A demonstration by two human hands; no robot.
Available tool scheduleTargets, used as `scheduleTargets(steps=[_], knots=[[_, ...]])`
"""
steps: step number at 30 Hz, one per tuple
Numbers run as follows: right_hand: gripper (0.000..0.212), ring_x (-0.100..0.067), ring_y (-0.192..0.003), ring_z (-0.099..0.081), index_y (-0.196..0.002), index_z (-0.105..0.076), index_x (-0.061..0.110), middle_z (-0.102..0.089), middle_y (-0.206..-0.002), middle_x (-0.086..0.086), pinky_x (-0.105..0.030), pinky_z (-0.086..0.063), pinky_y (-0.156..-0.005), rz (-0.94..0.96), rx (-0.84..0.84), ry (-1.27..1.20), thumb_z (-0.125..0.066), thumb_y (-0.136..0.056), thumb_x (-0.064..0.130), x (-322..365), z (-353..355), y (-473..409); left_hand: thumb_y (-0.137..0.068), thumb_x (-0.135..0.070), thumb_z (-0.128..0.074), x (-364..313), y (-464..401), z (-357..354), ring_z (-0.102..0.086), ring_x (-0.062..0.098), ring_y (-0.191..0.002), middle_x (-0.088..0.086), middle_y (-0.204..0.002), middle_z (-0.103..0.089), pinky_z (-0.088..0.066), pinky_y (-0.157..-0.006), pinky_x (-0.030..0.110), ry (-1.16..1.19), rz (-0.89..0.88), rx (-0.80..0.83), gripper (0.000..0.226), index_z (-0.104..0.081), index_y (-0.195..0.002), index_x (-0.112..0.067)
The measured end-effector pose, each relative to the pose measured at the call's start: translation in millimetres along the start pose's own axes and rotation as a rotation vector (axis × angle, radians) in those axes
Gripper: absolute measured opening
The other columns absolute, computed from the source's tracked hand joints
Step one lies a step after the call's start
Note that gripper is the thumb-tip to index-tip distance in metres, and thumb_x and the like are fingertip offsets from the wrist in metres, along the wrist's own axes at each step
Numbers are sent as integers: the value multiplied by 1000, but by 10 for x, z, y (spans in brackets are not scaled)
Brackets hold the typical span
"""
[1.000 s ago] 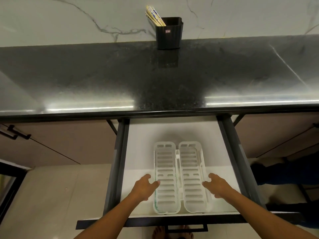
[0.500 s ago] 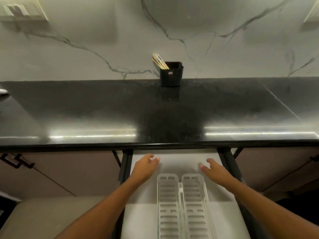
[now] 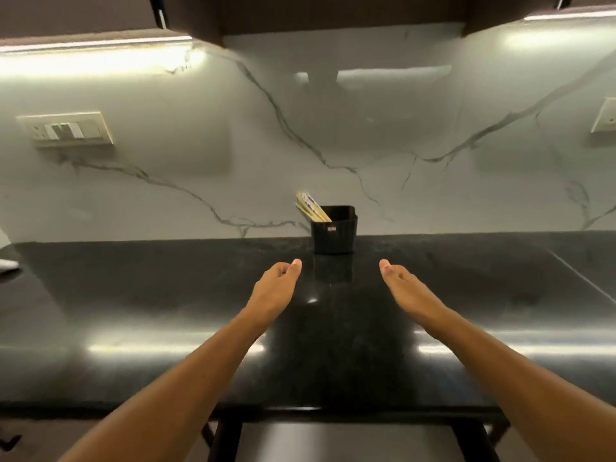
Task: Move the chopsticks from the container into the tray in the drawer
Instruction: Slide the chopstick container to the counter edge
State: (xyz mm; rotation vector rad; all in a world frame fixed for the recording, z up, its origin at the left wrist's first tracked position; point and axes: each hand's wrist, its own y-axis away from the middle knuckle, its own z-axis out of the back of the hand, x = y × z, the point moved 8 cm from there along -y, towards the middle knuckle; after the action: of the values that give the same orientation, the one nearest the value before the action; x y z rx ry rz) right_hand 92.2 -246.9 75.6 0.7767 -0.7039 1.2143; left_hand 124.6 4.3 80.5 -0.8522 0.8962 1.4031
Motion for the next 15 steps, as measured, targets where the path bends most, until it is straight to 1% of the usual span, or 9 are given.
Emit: scheduleTargets(steps=[2,5,8,11,15], knots=[[68,-28,-133,-40,-144,-33,22,-40,-148,-7,-46,-33,-108,7,-23,-50,-21,-93,65,108,75,-310,-93,-55,-41,-83,-334,-5,-55,18,-109,0,-113,-59,-45,-101,47,48,13,-31,38,-56,-112,-25],[71,-30,-134,-38,-146,-30,23,-35,-152,-7,-50,-32,-111,34,-60,-130,-19,-91,67,171,168,-807,-96,-51,-40,-158,-841,-105,-50,22,-119,9,-131,-53,-41,-106,48,150,11,-56,44,-52,-124,-19],[74,-29,-142,-27,-149,-22,26,-24,-157,-5,-53,-26,-114,81,-45,-215,-19,-89,69,194,187,-1222,-97,-53,-36,-183,-1209,-221,-43,27,-130,13,-144,-43,-38,-108,47,246,30,-62,59,-39,-141,-13],[76,-26,-145,-20,-151,-17,28,-18,-159,-3,-54,-21,-116,106,-54,-267,-18,-88,71,146,190,-1688,-98,-53,-33,-143,-1632,-366,-35,29,-137,14,-151,-36,-30,-113,51,273,34,-75,62,-31,-147,-15],[77,-23,-146,-16,-152,-12,25,-15,-160,-4,-52,-16,-118,117,-51,-344,-14,-89,69,25,113,-2184,-99,-54,-29,-47,-2067,-549,-26,29,-143,13,-156,-27,-24,-116,51,311,30,-88,62,-24,-150,-18]])
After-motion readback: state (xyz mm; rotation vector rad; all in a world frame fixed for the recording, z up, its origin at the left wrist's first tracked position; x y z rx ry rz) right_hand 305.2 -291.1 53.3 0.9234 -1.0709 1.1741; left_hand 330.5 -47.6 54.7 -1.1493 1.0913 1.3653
